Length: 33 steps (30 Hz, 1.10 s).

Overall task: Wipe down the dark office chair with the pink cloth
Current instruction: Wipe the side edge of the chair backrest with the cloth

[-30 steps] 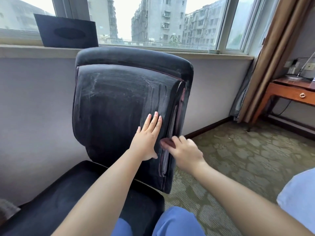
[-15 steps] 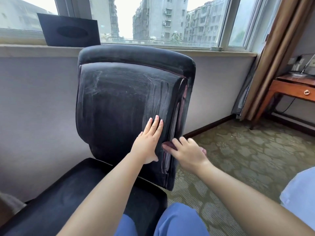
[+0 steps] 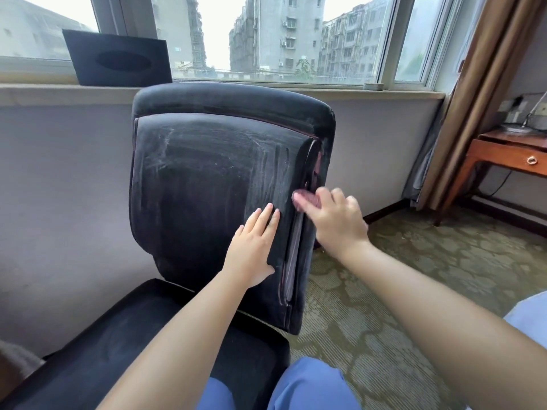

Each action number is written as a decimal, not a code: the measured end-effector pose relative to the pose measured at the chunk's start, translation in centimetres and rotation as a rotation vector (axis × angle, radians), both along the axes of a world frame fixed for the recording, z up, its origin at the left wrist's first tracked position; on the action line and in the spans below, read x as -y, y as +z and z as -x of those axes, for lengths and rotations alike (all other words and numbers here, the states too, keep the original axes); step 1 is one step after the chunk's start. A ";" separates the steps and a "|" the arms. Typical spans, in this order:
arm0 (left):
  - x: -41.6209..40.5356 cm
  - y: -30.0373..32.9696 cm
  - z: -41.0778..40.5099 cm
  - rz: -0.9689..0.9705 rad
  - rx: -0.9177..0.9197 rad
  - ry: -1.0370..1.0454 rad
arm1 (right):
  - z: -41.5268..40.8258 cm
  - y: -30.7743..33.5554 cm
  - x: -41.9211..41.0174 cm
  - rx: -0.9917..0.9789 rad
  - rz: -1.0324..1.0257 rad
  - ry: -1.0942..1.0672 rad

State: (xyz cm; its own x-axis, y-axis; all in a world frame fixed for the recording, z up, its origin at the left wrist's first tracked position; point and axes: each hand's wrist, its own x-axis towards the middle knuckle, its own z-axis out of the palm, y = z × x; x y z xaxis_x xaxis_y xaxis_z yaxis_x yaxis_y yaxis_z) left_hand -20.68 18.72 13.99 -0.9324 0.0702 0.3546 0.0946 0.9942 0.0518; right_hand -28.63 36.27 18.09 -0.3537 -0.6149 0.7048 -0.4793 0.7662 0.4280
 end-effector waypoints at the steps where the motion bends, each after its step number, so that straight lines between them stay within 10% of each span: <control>1: 0.0 0.3 0.0 -0.008 -0.017 -0.002 | 0.6 1.3 0.2 -0.001 0.051 -0.008; 9: -1.5 2.3 1.3 -0.124 -0.046 0.092 | -3.1 -4.9 0.7 0.140 -0.020 0.094; 33: -3.2 5.8 4.2 -0.296 -0.043 0.107 | 2.7 7.5 -0.9 0.093 0.160 -0.100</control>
State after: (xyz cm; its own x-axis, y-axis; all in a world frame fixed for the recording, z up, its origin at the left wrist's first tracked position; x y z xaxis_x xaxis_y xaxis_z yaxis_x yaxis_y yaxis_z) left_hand -24.90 21.94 19.81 -0.9128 -0.1392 0.3840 -0.0012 0.9410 0.3383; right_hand -31.36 37.18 25.60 -0.4750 -0.4569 0.7521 -0.4294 0.8663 0.2551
